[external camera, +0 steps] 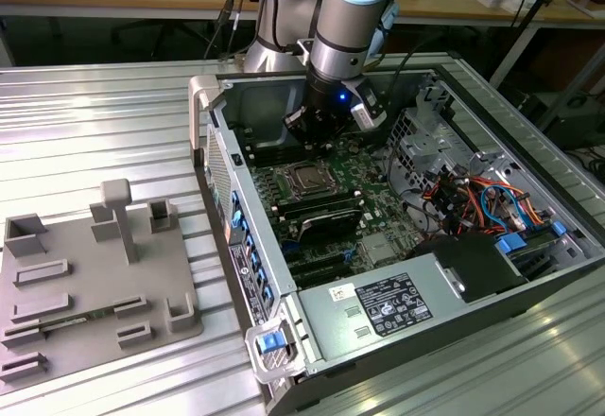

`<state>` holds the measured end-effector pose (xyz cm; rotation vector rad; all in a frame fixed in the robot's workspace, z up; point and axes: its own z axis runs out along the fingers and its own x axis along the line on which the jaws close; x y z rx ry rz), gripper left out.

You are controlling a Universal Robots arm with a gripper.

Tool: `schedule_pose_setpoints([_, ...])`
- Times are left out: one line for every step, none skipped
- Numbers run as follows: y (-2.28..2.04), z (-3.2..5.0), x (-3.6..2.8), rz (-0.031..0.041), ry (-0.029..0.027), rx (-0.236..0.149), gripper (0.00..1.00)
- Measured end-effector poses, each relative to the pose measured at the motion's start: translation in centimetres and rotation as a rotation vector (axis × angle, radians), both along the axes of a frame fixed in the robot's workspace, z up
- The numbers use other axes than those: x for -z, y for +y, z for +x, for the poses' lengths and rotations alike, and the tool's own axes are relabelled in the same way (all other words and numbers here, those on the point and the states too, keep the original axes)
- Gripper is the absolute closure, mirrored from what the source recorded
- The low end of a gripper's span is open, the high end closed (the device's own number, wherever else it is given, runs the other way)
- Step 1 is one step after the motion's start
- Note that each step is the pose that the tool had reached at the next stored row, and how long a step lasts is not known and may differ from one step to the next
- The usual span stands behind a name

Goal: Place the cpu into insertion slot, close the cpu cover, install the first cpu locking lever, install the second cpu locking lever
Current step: 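Install the first cpu locking lever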

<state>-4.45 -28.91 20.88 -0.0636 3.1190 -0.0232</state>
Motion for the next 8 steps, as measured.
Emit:
schedule_pose_setpoints([0.00,0.00,0.00,0.0000,-0.0002,0.000,0.89])
schedule_pose_setpoints([0.00,0.00,0.00,0.0001,-0.0006,0.000,0.89])
schedule_pose_setpoints([0.00,-0.01,0.00,0.0000,-0.0011,0.000,0.89])
schedule_pose_setpoints([0.00,-0.01,0.00,-0.0001,-0.0017,0.000,0.89])
schedule_pose_setpoints([0.00,-0.01,0.00,0.0000,-0.0020,0.000,0.89])
schedule_pose_setpoints([0.00,-0.01,0.00,0.0001,-0.0022,0.000,0.89])
schedule_pose_setpoints([0.00,-0.01,0.00,0.0000,-0.0023,0.000,0.89])
schedule_pose_setpoints([-0.03,-0.02,0.00,0.0000,-0.0023,0.000,0.89])
